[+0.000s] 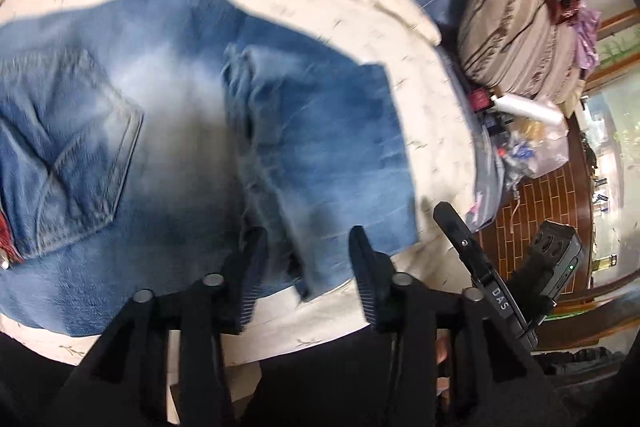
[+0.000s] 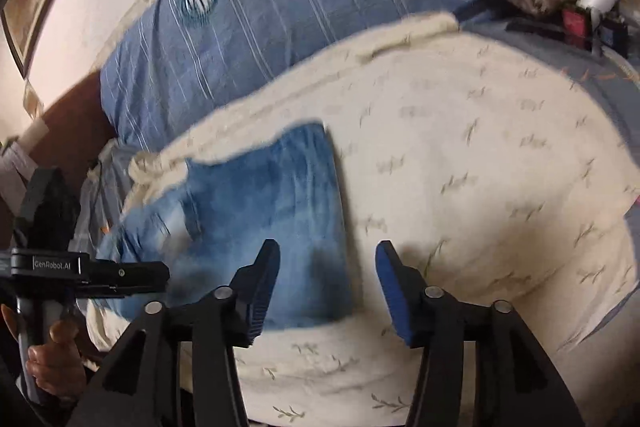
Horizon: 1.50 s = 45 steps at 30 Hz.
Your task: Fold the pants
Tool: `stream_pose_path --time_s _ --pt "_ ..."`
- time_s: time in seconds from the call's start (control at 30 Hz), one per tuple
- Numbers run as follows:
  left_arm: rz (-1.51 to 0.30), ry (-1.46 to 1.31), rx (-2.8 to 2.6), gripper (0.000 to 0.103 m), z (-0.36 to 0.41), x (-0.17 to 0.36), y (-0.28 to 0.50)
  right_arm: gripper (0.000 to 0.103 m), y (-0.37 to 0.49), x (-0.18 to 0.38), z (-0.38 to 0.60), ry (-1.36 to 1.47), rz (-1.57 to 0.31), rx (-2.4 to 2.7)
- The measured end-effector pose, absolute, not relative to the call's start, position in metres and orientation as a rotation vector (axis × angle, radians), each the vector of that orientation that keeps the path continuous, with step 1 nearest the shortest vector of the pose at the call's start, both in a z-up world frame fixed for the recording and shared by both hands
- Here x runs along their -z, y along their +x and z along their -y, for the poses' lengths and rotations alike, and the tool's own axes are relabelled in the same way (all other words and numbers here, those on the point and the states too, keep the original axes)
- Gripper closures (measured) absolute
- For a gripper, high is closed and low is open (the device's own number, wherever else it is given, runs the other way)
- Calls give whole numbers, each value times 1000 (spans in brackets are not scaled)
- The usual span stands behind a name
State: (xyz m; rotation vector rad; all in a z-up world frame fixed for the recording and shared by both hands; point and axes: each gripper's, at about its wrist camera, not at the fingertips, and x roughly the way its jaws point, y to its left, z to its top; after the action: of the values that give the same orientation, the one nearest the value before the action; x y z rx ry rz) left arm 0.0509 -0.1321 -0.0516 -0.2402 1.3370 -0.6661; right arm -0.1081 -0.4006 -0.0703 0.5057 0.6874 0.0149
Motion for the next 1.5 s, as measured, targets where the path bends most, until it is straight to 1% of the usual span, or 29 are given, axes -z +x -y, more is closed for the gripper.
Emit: stream_pose_path --time_s 0.03,0.07,0.23,0.3,0.43,0.47,0.5,0.53,0.63,0.67,0.77,0.83,0.93,1.03,1.13,1.17,1.37,1.43,1.5 --pt "-1323 -239 669 54 134 47 51 40 -107 65 401 506 -674 -15" --pt "-1314 -234 669 54 134 44 53 38 -106 63 401 503 -669 -16" --pt "-1317 -212 640 53 140 45 61 38 -89 63 398 474 -690 -24" --pt "-1326 -203 618 53 146 49 71 36 -77 65 399 465 -707 -29" --pt "-1354 -227 591 53 156 54 91 35 -41 67 403 463 -736 -45" --pt "-1353 -225 584 53 159 54 95 32 -34 68 401 454 -742 -48" --pt "-1350 -216 574 49 162 55 99 31 -26 70 401 443 -751 -42" --pt "-1350 -203 560 46 165 58 102 31 -18 73 399 438 -755 -46" --pt "-1385 -170 514 46 170 78 108 31 -1 92 391 408 -814 -77" --pt "-1396 -164 497 46 170 85 109 33 2 99 387 385 -841 -86" --pt "-1377 -152 504 47 168 87 108 33 -1 98 374 283 -826 -81" --pt "-1390 -143 518 47 168 85 108 33 -9 94 375 318 -822 -96" --pt "-1397 -203 555 48 157 78 104 33 -33 86 380 373 -786 -93" --pt "-1390 -203 582 46 152 76 93 33 -58 87 384 393 -769 -70" --pt "-1419 -158 562 47 157 89 88 33 -66 105 385 376 -853 -39" --pt "-1415 -158 557 47 158 90 86 33 -69 105 385 382 -846 -41" --pt "-1402 -243 595 47 140 72 80 32 -84 75 385 377 -781 13" --pt "-1378 -263 599 46 130 64 78 31 -92 65 381 371 -753 25" --pt "-1365 -291 608 46 118 57 77 27 -95 58 375 360 -742 23"
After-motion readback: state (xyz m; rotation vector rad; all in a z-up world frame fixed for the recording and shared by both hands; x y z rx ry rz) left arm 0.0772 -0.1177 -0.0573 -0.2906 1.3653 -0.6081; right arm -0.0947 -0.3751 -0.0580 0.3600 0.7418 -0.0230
